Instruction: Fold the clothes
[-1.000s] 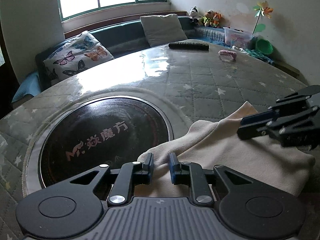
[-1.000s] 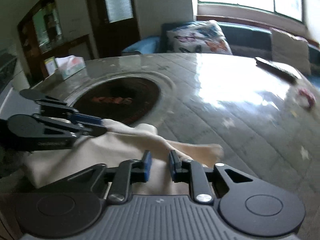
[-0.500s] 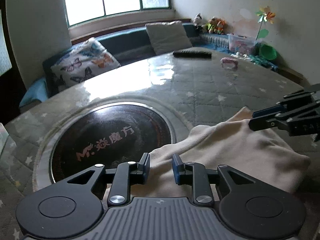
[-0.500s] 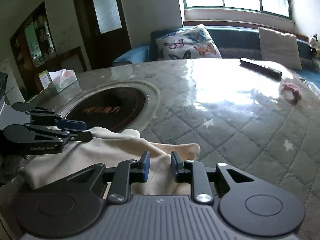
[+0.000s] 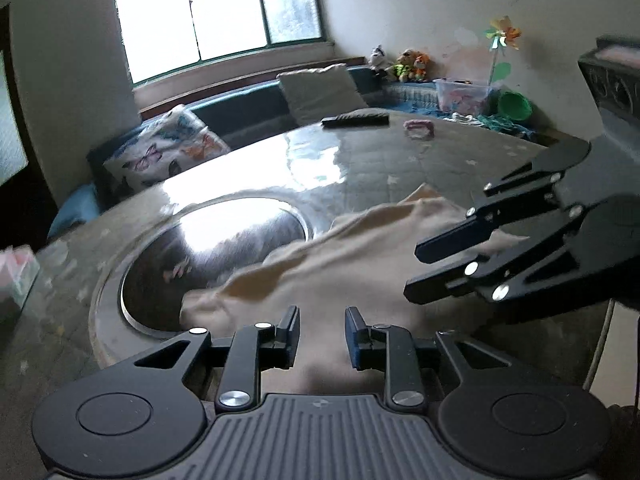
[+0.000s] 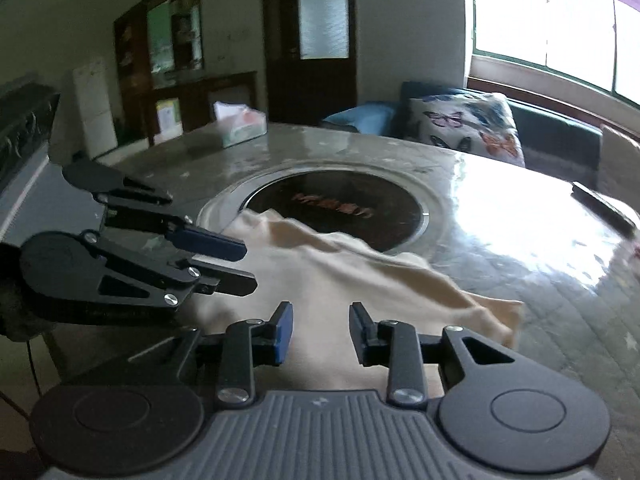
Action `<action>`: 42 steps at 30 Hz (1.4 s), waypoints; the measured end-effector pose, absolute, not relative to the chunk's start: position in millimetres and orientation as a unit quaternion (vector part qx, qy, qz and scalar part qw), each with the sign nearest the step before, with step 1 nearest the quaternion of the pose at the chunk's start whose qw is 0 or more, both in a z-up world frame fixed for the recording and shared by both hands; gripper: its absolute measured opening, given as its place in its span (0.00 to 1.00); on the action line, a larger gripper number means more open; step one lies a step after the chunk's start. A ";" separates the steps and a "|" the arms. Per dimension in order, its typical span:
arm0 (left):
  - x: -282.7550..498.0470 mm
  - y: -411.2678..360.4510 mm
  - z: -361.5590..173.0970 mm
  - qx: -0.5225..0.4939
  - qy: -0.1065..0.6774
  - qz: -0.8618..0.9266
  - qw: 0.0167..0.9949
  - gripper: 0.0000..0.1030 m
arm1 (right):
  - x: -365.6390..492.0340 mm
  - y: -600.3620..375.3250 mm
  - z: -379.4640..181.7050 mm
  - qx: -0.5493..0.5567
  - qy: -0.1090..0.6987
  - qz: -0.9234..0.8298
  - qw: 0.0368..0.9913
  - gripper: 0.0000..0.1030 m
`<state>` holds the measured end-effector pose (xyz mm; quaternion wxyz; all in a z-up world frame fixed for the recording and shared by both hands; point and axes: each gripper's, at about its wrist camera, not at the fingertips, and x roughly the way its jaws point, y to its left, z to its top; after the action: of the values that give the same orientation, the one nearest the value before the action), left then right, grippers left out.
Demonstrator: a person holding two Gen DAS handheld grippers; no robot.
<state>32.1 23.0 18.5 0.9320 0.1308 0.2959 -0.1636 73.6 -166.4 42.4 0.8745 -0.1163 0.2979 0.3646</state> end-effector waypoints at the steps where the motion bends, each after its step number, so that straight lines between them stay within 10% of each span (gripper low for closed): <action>1: 31.0 25.6 16.4 0.127 0.299 -0.159 0.932 0.27 | 71.6 -160.8 38.5 -0.126 0.300 0.362 0.873 0.29; 42: 60.3 77.2 15.2 0.032 0.323 -0.117 0.939 0.28 | 96.5 -241.6 31.5 0.001 0.334 0.287 0.898 0.25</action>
<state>60.3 77.2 15.2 0.9387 0.0319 0.3230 -0.1166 96.5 -241.6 31.5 0.8977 0.0009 0.3340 0.2874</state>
